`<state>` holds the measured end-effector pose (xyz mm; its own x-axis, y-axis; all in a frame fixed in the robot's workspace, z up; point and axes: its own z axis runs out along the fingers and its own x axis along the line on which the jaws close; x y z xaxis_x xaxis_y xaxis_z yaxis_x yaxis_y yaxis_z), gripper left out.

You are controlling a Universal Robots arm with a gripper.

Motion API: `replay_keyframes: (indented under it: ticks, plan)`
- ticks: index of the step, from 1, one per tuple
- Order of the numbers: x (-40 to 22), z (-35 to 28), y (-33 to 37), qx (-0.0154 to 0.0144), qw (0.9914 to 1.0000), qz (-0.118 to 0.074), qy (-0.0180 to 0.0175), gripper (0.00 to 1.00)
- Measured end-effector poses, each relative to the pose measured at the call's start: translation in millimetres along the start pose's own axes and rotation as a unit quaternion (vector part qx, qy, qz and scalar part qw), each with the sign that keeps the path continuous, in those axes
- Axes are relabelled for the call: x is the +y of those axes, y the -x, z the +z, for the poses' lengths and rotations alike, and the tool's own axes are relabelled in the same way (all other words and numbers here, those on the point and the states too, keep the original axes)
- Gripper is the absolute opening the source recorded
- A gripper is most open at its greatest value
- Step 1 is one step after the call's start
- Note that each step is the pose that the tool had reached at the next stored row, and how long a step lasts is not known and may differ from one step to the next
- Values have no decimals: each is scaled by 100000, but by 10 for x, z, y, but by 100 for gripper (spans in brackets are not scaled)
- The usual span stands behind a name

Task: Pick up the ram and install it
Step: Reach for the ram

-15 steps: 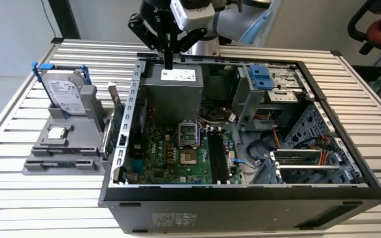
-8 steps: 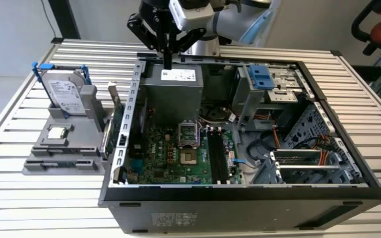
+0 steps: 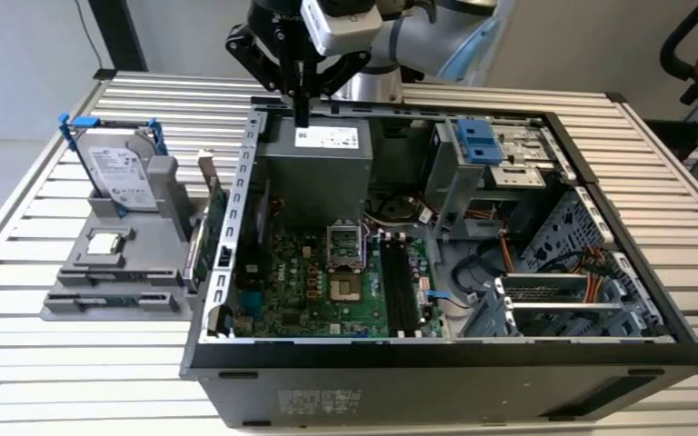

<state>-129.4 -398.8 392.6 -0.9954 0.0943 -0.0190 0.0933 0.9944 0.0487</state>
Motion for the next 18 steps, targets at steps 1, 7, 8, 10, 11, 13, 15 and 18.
replay_keyframes:
  ticks: [1,7,8,10,11,13,15,18]
  plan:
    - [-1,0,-5,1,100000,-9,1,0]
    - [-6,-1,-57,3,100000,-61,0,0]
    - [-6,-2,-67,5,100000,-74,0,0]
    - [-8,-2,-86,2,100000,-100,6,0]
    - [-10,-2,-99,4,100000,-114,5,0]
    - [-12,-3,-128,6,100000,-136,2,0]
    - [-16,-4,-165,5,100000,-139,4,0]
    - [-20,-5,-215,7,100000,-147,3,0]
